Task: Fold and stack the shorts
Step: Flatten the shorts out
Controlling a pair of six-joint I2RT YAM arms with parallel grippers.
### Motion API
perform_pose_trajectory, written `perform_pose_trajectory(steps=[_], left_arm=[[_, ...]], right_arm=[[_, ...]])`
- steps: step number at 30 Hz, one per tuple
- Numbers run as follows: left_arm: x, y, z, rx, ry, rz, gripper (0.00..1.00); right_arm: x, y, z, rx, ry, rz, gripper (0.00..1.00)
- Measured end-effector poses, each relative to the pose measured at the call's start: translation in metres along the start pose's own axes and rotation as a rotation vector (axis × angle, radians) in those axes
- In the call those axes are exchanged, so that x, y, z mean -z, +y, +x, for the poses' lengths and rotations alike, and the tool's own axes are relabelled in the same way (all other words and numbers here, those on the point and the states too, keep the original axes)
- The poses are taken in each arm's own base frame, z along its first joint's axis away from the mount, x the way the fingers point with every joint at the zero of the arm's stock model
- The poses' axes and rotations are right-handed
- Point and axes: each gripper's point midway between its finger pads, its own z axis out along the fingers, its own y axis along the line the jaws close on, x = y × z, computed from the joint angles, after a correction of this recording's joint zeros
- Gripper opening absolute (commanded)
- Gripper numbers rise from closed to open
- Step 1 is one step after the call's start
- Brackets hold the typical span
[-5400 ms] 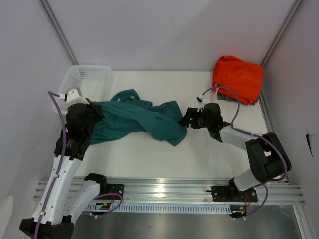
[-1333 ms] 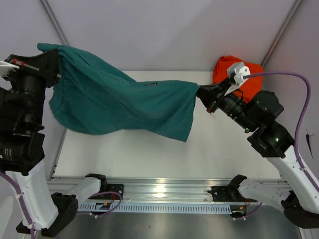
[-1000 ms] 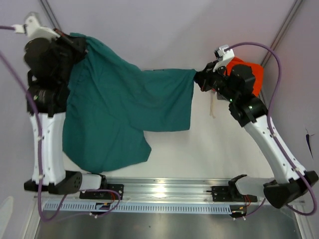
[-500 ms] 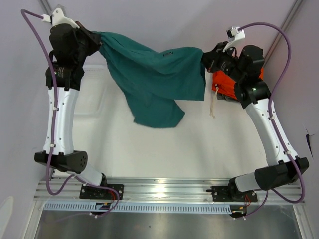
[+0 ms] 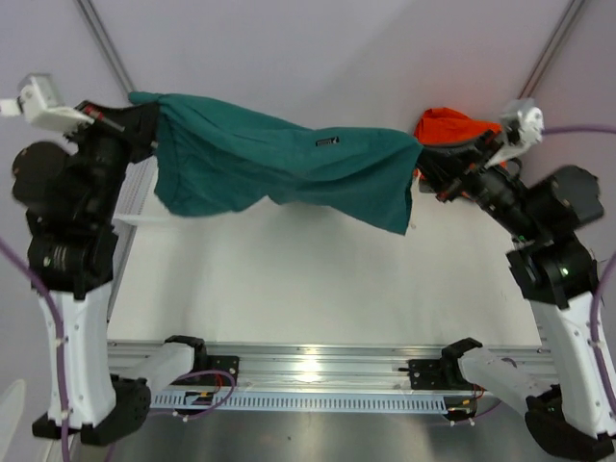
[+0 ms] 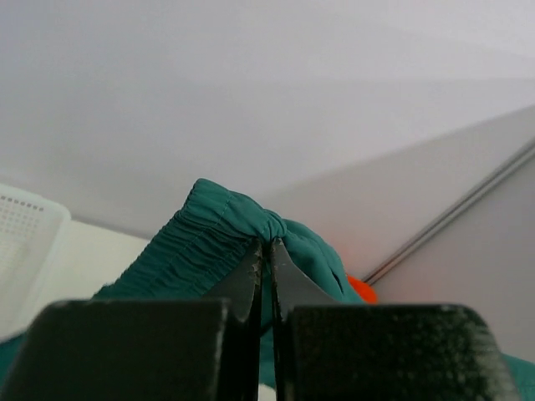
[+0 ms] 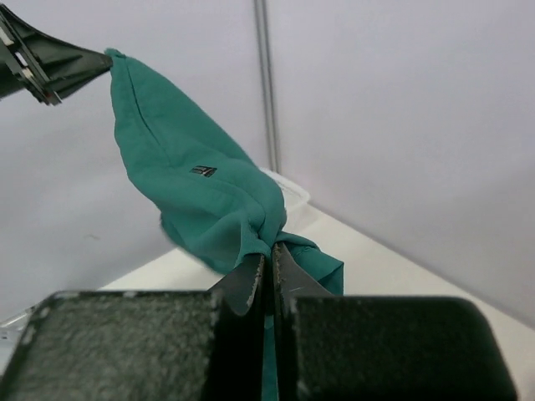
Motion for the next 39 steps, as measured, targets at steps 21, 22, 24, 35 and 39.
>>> perform_pose_trajectory(steps=[21,22,24,35,39], left_arm=[[-0.014,0.041,0.072,0.006,0.155,-0.067,0.00],[-0.027,0.053,0.090,0.006,0.191,-0.092,0.00],[-0.052,0.078,0.131,0.005,0.269,-0.142,0.00],[-0.148,0.175,0.332,-0.047,0.602,-0.359,0.00],[-0.194,0.190,0.379,-0.057,0.630,-0.371,0.00]], right_arm=[[-0.011,-0.058,0.134,-0.236,0.245,0.171,0.00],[-0.015,-0.072,0.158,-0.271,0.285,0.203,0.00],[-0.017,-0.098,0.207,-0.346,0.363,0.265,0.00],[-0.031,-0.199,0.350,-0.544,0.497,0.456,0.00],[-0.034,-0.233,0.393,-0.595,0.534,0.520,0.00]])
